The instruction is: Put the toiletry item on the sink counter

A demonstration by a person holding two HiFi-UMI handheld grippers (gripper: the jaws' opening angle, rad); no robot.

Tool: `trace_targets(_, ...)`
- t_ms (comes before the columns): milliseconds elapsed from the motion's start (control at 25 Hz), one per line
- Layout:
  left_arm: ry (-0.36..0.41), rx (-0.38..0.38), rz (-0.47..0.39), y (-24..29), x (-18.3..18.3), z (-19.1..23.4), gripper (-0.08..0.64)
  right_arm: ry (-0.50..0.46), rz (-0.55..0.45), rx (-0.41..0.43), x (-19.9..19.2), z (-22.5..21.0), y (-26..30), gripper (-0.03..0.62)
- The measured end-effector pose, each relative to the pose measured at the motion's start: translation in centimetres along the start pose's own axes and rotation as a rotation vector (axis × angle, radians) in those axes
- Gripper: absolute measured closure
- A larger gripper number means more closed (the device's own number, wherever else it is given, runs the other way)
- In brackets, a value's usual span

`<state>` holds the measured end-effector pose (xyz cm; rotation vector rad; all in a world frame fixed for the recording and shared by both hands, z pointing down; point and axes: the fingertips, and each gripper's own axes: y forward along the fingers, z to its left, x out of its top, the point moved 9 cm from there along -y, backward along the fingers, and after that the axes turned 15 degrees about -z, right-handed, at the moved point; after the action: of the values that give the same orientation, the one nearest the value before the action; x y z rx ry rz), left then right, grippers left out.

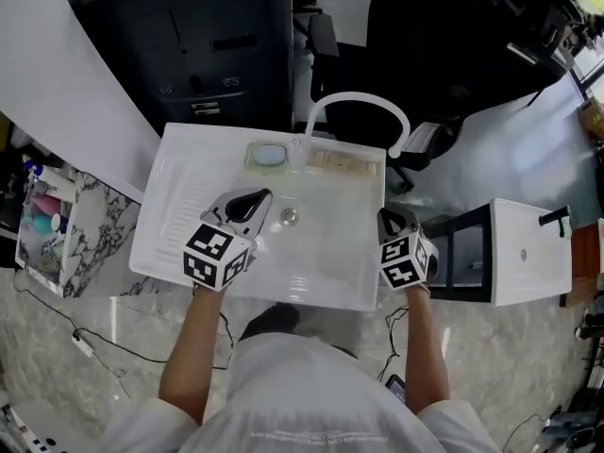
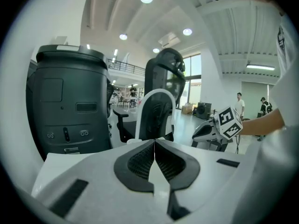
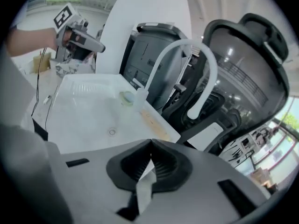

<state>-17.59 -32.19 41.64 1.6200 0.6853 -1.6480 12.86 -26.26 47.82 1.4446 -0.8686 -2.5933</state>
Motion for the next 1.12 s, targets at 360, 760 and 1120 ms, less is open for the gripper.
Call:
trace_targets(360, 0.107, -0.054, -0.088, -4.8, 4.1, -8.3, 0.549, 0.112, -0.254, -0.166, 3.4, 0.6, -13.4, 0.595)
trace_targets(760, 0.175, -0.077, -0.182, -10.0, 7.2, -13.7, 0.549, 0.091, -0.448, -0.285, 6.9, 2.4, -23.7, 0.595)
trace_targets(1120, 0.249, -0.108, -0.221, -12.0, 9.0, -16.4, 0.549, 0.041, -0.501, -0.341, 8.5, 3.8, -28.1, 0.595)
